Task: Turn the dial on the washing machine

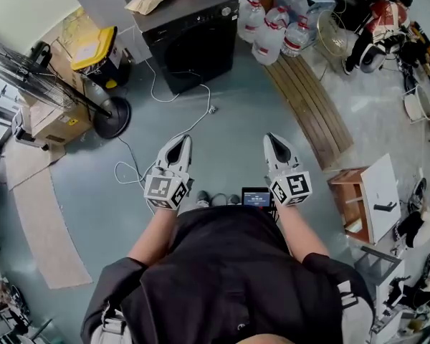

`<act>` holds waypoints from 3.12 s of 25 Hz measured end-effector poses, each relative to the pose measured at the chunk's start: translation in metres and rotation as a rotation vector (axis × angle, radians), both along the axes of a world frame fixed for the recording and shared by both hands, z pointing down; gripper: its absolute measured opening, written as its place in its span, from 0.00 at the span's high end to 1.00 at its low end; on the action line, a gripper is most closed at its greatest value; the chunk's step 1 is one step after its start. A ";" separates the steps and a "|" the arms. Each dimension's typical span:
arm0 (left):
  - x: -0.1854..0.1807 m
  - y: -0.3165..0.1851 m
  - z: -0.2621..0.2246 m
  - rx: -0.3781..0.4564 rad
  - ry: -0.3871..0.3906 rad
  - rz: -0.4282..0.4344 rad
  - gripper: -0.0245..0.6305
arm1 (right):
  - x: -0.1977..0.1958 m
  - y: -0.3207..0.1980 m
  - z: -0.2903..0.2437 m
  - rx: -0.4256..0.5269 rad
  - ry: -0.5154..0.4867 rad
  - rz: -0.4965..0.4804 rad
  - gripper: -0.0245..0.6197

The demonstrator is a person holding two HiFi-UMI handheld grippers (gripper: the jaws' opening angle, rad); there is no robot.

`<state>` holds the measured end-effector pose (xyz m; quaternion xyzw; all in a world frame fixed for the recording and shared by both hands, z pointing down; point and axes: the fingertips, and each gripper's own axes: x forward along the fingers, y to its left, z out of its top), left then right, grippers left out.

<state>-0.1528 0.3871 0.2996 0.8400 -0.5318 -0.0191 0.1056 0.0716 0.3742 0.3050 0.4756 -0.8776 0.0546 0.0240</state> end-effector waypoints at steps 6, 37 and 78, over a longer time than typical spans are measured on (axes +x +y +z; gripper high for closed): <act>0.015 0.004 0.000 0.004 -0.027 0.019 0.97 | -0.002 0.007 -0.007 0.058 -0.024 -0.063 0.95; 0.074 0.021 0.013 -0.027 0.005 0.019 0.97 | 0.089 0.014 0.022 -0.026 -0.091 0.020 0.71; 0.075 -0.315 0.035 0.004 0.040 0.067 0.97 | 0.068 -0.300 0.014 -0.042 -0.085 -0.045 0.71</act>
